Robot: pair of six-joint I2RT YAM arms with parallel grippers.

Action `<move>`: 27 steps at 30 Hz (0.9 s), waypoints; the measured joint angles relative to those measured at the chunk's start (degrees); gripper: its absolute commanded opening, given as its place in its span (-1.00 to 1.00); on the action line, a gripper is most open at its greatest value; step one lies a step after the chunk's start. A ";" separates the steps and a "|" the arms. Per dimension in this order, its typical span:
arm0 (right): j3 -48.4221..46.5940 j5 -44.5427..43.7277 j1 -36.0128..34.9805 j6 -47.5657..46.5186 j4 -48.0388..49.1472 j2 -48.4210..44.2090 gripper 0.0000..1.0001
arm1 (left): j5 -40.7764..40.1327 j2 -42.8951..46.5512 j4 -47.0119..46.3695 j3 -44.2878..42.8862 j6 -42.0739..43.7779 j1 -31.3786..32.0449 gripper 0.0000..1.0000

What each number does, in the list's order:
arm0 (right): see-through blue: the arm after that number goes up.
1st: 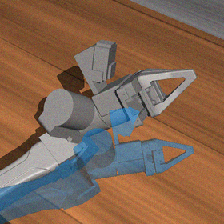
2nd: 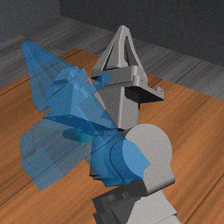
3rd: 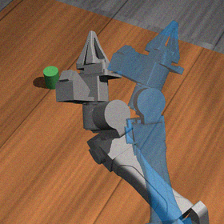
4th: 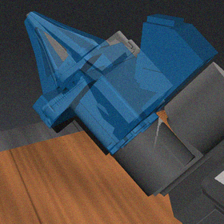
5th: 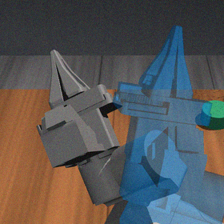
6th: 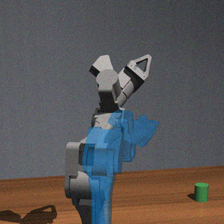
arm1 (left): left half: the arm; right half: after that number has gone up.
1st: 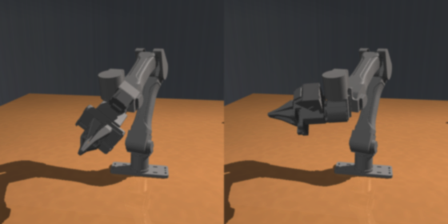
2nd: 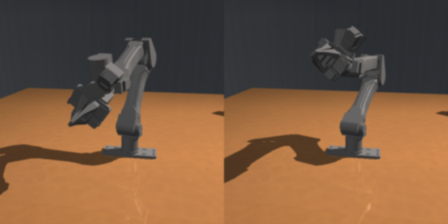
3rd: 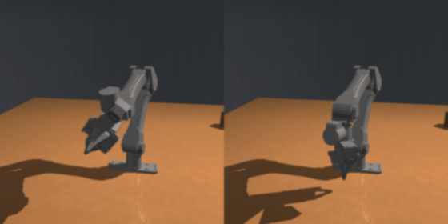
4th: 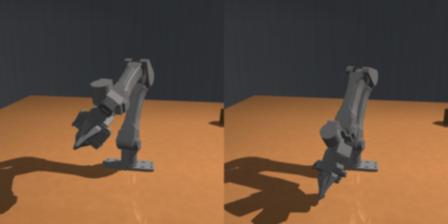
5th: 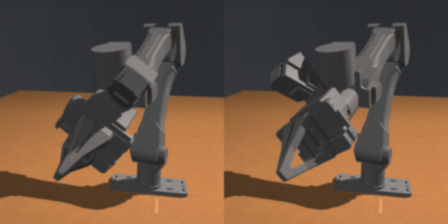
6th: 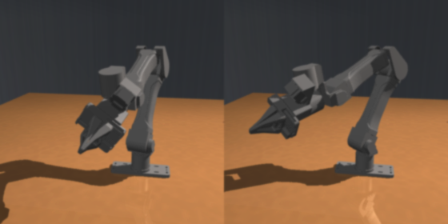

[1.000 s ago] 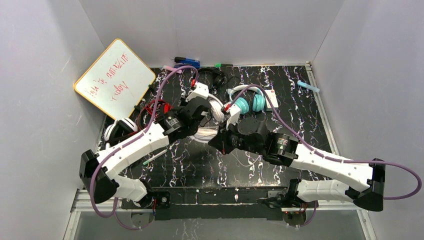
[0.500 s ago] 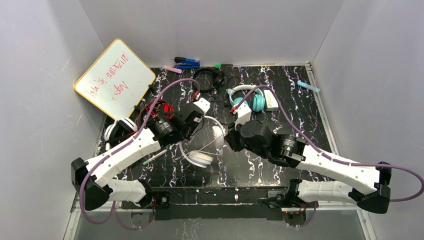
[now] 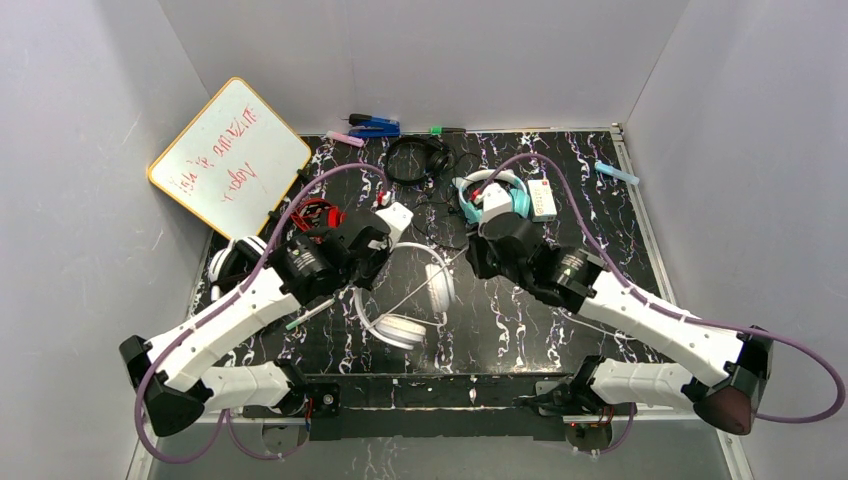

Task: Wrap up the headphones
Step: Wrap the headphones cable around the headphones.

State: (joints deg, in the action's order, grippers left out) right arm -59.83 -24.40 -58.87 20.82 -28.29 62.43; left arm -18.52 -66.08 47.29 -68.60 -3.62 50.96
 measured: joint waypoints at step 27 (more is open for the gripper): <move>24.33 22.49 10.38 -1.25 25.09 -11.58 -0.18 | 23.39 6.12 4.24 -15.96 -20.63 0.00 -1.00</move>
State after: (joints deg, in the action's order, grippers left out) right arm -35.51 -1.91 -48.49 19.57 -3.20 50.85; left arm 4.86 -59.96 51.53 -84.55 -24.25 50.96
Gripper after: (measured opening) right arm 0.434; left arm 0.095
